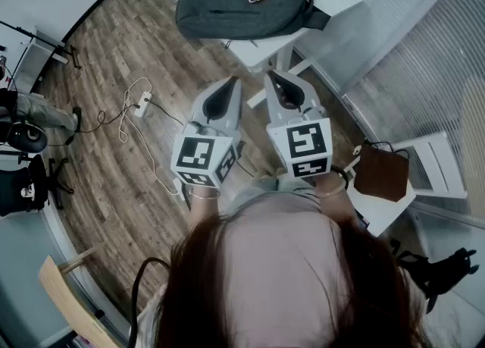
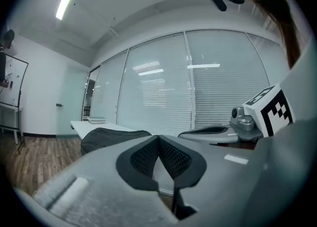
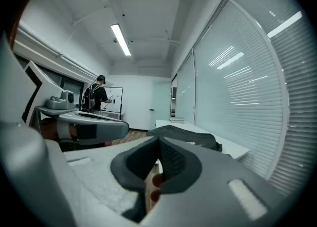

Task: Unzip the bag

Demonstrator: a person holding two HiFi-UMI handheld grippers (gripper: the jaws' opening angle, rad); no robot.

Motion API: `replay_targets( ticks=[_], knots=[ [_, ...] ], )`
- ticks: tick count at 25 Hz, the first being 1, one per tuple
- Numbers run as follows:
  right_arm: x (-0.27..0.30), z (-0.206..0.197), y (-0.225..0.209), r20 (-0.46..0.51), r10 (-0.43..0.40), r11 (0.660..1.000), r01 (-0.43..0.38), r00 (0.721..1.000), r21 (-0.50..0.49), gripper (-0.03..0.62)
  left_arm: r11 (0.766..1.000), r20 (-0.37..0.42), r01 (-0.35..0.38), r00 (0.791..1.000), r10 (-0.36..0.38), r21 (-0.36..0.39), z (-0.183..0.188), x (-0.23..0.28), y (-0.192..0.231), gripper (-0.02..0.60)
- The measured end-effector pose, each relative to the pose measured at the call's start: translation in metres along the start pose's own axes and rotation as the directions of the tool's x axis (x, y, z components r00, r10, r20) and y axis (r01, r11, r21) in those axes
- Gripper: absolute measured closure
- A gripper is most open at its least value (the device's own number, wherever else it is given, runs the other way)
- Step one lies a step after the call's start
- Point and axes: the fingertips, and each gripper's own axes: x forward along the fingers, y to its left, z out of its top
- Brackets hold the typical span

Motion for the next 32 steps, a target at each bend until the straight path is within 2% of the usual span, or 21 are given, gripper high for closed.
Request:
replay_targets(
  ticks=[13, 25, 32],
  knots=[
    [0.009, 0.0, 0.005, 0.005, -0.01, 1.0, 0.01, 1.0, -0.011, 0.591, 1.0, 0.002, 0.021, 1.0, -0.021, -0.013, -0.005, 0.002, 0.007, 0.572],
    [0.027, -0.004, 0.019, -0.01, -0.061, 0.997, 0.061, 0.998, -0.051, 0.591, 0.998, 0.006, 0.061, 0.998, -0.061, -0.031, -0.011, -0.002, 0.033, 0.572],
    [0.036, -0.006, 0.018, 0.006, -0.065, 0.996, 0.065, 0.998, -0.059, 0.591, 0.996, -0.001, 0.069, 0.998, -0.069, -0.049, -0.017, 0.004, 0.044, 0.572]
  ],
)
